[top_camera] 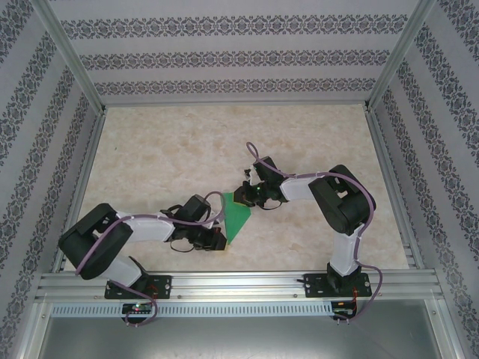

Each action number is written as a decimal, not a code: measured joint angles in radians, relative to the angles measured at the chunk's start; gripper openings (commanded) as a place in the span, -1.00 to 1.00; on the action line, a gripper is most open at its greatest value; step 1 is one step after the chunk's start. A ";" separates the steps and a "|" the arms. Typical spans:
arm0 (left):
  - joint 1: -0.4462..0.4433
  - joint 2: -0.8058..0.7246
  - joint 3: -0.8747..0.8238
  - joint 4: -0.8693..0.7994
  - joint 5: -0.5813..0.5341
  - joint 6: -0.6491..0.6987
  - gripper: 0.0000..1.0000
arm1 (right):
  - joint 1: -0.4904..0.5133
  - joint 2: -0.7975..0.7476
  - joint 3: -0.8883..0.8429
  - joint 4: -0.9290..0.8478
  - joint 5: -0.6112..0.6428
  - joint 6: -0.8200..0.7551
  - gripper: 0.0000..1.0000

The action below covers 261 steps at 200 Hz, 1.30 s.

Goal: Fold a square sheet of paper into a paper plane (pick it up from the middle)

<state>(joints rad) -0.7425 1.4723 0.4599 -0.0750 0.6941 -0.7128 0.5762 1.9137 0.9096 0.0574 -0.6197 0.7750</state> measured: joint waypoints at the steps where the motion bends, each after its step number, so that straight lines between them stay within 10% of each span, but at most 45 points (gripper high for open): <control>1: 0.000 -0.002 0.000 -0.003 0.000 0.000 -0.80 | 0.000 0.000 0.000 0.000 0.000 0.000 -0.75; 56: 0.066 -0.230 0.151 -0.195 -0.138 0.008 -0.74 | 0.005 -0.074 0.000 -0.071 0.025 -0.011 -0.35; 135: 0.145 0.053 0.389 -0.234 -0.247 0.044 -0.39 | -0.024 -0.380 -0.111 -0.188 0.177 -0.018 -0.05; 261: 0.137 0.209 0.471 -0.348 -0.310 0.119 -0.22 | 0.013 -0.266 -0.189 -0.136 0.177 0.047 -0.13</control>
<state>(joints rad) -0.6052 1.6814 0.9306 -0.4225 0.3843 -0.5941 0.5892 1.6474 0.7208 -0.0784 -0.4423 0.8215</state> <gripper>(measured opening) 0.389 0.450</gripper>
